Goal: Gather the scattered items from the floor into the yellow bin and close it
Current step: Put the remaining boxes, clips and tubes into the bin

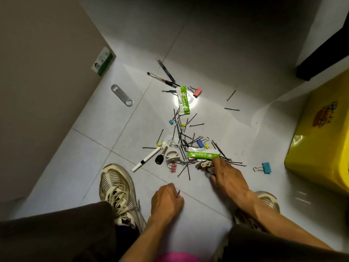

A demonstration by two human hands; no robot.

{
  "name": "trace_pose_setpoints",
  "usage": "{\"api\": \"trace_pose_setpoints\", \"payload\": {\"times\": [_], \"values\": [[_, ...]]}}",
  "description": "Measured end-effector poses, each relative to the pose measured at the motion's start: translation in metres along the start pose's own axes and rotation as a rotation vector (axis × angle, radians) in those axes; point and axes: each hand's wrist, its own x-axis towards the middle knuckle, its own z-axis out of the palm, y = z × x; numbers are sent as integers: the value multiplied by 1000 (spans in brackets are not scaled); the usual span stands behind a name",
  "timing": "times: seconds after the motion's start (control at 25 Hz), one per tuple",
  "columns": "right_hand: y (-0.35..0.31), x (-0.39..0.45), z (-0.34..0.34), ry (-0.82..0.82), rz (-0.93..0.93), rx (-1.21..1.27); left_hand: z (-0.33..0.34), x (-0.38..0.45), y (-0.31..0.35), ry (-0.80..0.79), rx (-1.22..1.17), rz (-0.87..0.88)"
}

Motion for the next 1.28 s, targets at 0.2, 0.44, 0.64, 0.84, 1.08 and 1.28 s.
{"api": "trace_pose_setpoints", "payload": {"times": [0.2,0.44,0.64,0.84,1.08,1.28], "values": [[-8,4,-11,70,357,1021,-4,4,9,81,-277,-16],[-16,13,-32,1,519,1679,-35,24,35,244,-726,-82],[-15,33,-45,68,164,697,-57,48,32,423,-110,135],[-11,46,-37,51,-38,50,-53,72,37,191,1,234],[-1,25,-32,73,-103,345,-55,68,28,354,-392,202],[-4,8,-19,-127,-248,74,-78,65,18,-11,-1571,-275]]}}
